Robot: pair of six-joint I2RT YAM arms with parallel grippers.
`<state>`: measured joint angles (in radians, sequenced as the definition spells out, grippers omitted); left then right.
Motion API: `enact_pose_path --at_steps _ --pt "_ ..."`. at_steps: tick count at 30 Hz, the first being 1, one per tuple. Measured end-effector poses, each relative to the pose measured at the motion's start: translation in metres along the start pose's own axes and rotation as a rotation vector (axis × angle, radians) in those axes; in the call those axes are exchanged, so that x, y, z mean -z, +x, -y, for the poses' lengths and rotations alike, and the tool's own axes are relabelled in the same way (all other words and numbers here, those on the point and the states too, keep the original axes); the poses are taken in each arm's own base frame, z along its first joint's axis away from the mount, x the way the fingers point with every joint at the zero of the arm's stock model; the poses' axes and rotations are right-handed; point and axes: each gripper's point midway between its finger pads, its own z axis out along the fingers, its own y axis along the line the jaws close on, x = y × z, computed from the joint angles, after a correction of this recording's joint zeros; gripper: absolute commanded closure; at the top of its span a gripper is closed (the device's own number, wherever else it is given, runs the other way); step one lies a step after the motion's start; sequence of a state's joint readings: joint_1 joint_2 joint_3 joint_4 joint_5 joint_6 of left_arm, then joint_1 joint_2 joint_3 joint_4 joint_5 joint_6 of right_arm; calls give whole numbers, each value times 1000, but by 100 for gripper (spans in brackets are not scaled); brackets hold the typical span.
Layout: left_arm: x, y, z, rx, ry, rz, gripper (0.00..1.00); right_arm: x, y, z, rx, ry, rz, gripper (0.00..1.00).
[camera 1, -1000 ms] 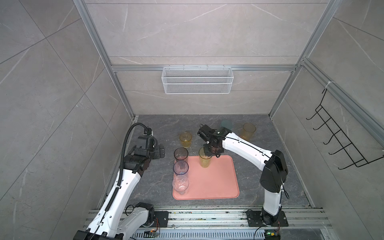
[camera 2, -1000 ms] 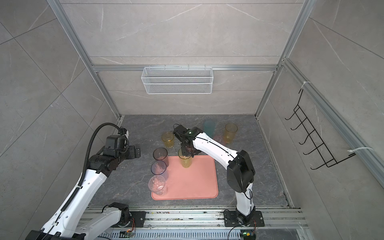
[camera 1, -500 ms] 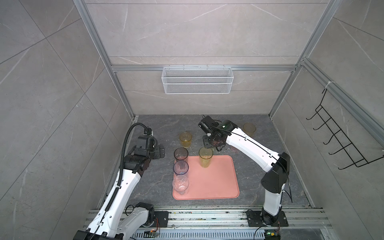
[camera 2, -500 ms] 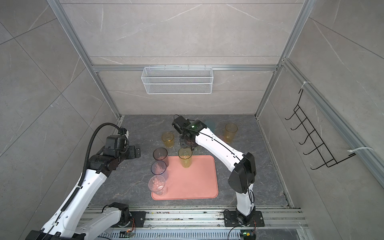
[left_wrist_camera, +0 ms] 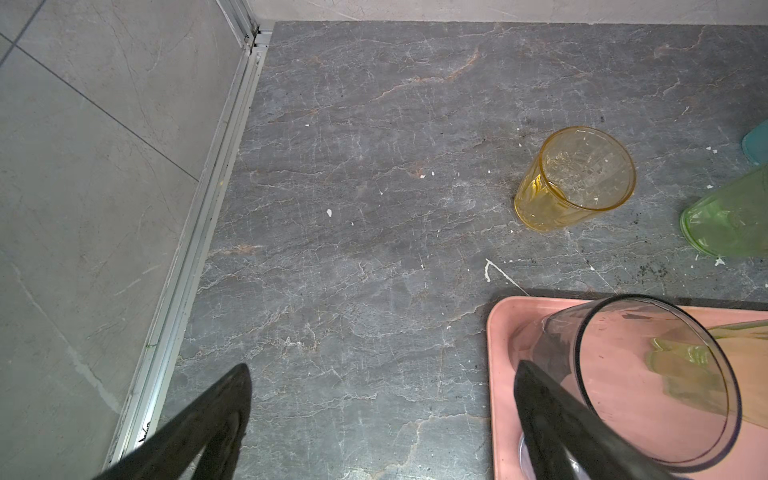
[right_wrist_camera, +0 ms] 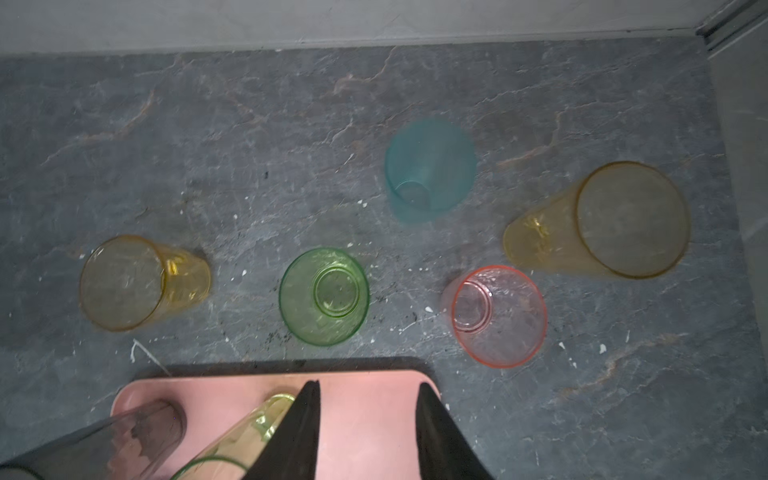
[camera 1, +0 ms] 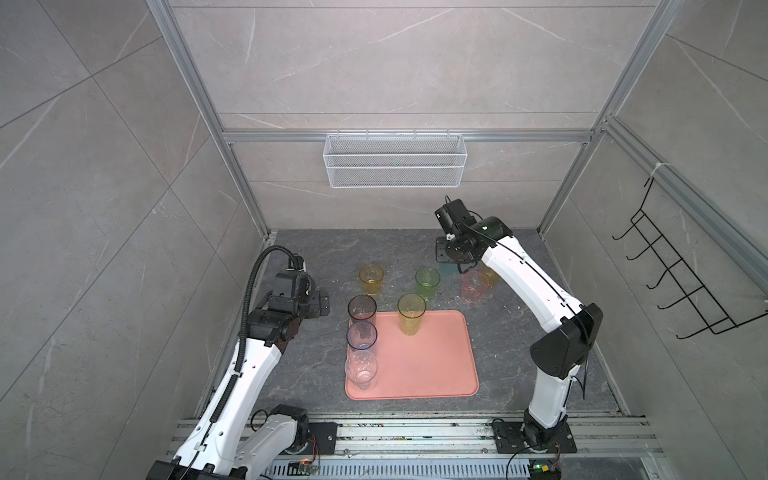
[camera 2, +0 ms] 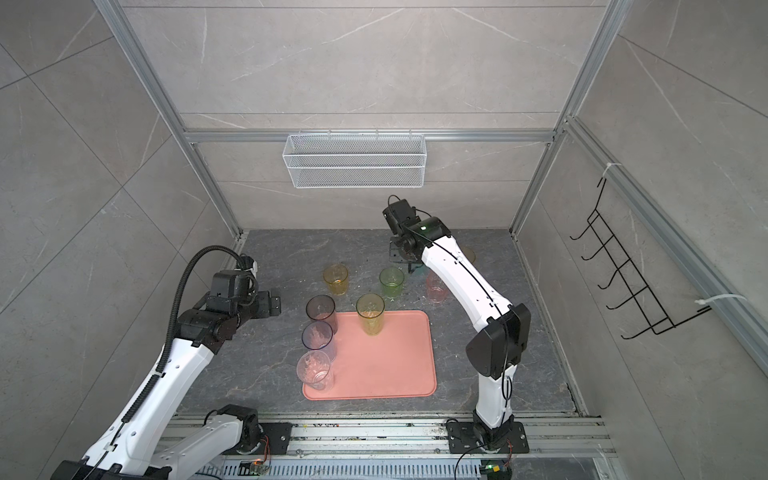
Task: Place the glasses into the tray
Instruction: 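Move the right gripper over the teal cup farthest from the robot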
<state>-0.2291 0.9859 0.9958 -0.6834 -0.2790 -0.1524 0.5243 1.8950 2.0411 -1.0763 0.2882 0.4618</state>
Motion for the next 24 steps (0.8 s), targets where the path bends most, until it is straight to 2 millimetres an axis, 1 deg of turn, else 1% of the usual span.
enact_pose_path --at_steps 4,9,12,17,24 --pt "0 0 0 0 -2 0 1 -5 -14 18 -33 16 28 58" --pt "0 1 -1 0 -4 -1 2 -11 -26 38 -66 39 44 57" --pt "0 1 -1 0 -4 -1 1 -18 -33 48 -86 48 53 56" --pt "0 1 -1 0 -4 -1 2 -41 -39 62 -119 62 36 55" --pt "0 0 -1 0 -7 0 1 -79 -38 70 -145 61 -22 53"
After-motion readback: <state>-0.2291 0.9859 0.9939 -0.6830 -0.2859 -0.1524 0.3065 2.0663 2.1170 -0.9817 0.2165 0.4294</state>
